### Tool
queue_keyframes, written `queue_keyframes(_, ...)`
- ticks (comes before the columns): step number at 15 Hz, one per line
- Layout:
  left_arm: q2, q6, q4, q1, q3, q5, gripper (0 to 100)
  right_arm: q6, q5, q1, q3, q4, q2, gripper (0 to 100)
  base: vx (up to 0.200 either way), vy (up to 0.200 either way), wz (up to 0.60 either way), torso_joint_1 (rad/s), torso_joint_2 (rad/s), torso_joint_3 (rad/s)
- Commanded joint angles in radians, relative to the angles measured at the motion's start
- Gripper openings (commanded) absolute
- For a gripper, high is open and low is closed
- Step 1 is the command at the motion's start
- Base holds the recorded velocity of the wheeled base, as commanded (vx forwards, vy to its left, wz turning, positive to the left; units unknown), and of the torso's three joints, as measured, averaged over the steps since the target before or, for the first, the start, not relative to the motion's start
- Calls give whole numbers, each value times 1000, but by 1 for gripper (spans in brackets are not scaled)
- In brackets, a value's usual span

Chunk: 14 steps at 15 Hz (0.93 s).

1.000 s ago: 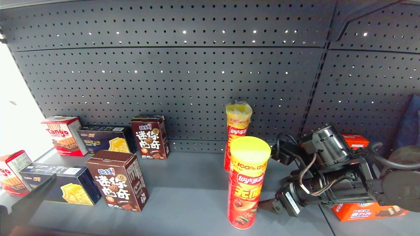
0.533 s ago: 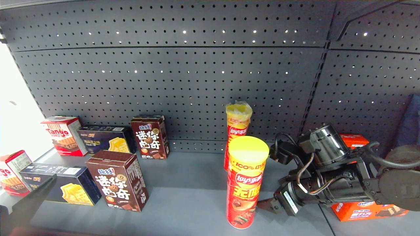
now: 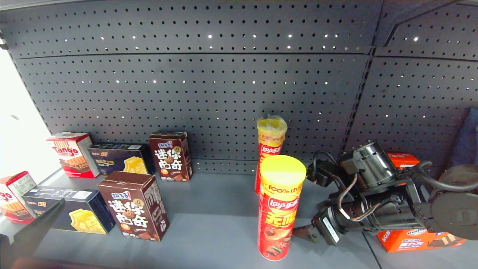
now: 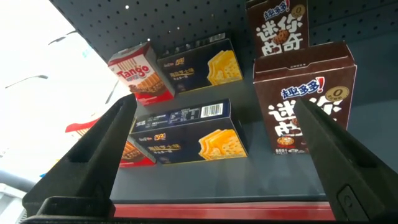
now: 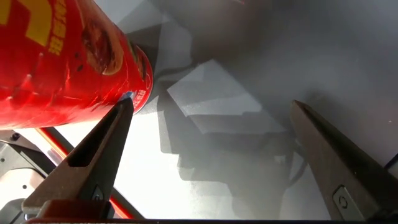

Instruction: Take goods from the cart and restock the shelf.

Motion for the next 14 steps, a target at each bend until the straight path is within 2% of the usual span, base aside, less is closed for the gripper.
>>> queue_keyframes(1, 2, 0, 0, -1, 0, 1, 100, 0, 1, 1, -1, 0, 3, 100, 0, 0, 0, 0, 0, 0)
queue_keyframes(10, 2, -2, 0, 1, 6, 2, 100, 0, 1, 3, 1, 0, 1, 100, 0, 0, 0, 0, 0, 0)
queue_keyframes(14, 0, -3, 1, 1, 9, 2, 100, 4, 0, -31, 4, 0, -187, 100, 0, 0, 0, 0, 0, 0)
